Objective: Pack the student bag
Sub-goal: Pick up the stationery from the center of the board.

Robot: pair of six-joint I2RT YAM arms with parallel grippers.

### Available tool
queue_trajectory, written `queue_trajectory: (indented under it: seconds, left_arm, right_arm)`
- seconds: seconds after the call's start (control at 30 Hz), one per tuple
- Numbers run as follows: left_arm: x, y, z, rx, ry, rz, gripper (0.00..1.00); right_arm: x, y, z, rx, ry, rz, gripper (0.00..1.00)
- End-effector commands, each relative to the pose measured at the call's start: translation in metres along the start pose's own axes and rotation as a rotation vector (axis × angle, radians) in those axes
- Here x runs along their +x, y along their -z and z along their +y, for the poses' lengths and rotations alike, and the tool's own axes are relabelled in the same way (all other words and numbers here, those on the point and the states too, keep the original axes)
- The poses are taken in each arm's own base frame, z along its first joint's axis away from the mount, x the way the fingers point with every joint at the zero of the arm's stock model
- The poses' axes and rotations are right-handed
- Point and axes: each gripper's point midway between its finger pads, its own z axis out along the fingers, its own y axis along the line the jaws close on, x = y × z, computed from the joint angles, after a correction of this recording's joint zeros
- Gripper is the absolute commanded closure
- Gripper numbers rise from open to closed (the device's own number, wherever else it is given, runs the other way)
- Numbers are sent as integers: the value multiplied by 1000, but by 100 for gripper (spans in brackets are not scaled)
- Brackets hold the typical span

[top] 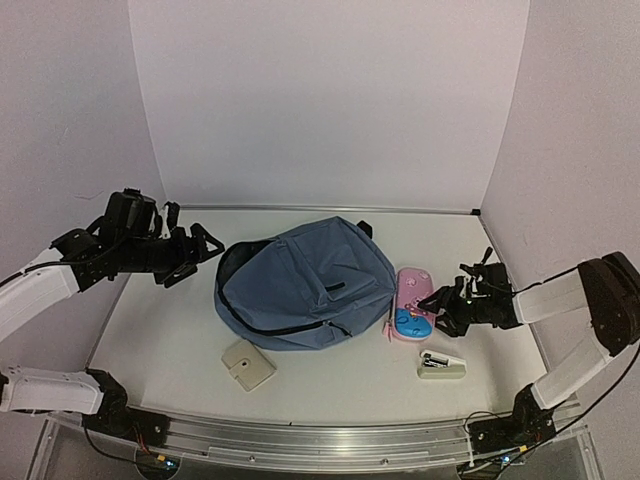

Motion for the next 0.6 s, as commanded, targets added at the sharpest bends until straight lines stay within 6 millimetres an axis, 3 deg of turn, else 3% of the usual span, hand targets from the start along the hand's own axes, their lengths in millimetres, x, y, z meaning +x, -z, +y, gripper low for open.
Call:
queue_trajectory:
  seconds: [0.0,0.17,0.37,0.43,0.57]
  left_arm:
    - [-12,11,-14,29,-9,-28,9]
    - [-13,11,-17,36,-5,-25,9]
    - [-13,12,-16,31,2,-24,9]
    - [-12,11,-15,27,2,-22,9]
    - [-10,11,-16,36,-10,-14,9]
  right_arm:
    - [-4,-8,4,-84,15,1,39]
    - [-2,-19,-3,-112,0,18,44]
    - [-5,-23,-1,-144,-2,2,73]
    - [-10,-17,7,-159,9,-27,85]
    - [-24,2,24,-193,12,-111,98]
